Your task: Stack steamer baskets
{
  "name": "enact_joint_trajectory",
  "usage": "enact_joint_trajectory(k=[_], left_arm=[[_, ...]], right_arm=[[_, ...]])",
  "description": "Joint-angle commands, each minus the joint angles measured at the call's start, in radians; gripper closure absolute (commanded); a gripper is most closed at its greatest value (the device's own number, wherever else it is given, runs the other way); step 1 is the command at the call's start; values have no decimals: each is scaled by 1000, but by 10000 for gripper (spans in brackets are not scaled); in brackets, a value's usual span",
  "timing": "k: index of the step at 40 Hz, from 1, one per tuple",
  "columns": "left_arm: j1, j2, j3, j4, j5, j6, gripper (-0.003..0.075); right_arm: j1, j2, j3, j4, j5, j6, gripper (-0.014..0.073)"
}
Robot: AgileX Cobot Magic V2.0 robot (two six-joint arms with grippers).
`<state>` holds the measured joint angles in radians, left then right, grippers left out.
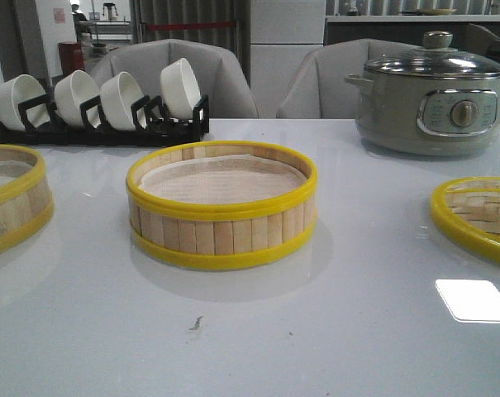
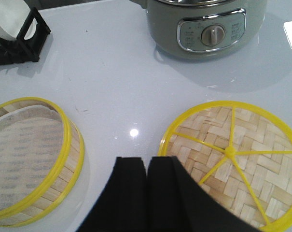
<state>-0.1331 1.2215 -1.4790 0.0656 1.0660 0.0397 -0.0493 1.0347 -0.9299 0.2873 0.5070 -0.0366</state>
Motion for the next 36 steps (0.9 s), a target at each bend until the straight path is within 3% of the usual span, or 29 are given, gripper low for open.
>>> enact_joint_trajectory(k=[1,4,10,12,22,28,32,36], left_arm=[[-5,-18,-28,-7,-57,-4,634],[-5,-18,-28,-36,-57,8,634],[-5,-14,-28,-118,-76,73,634],[-5,-8,-28,-118,-80,73,634],[-6,21,-28,-136,-98,71,634],[-6,75,-28,-136,-106,73,622],[-6,107,-28,-134,-131,75,554],[-6,148,-28,-113,-146,75,432]], right_arm=[[-1,0,-39,8,-99,-16,542],[-1,8,-39,2,-100,-25,490],[-1,11,-39,-24,-101,-63,252],[-1,11,-39,-30,-104,-63,215],[-1,11,-39,-30,-111,-63,296],[-1,11,-39,-30,-116,-62,295],[-1,11,-39,-30,-97,-62,295],[-1,11,-39,-30,-93,-62,295]])
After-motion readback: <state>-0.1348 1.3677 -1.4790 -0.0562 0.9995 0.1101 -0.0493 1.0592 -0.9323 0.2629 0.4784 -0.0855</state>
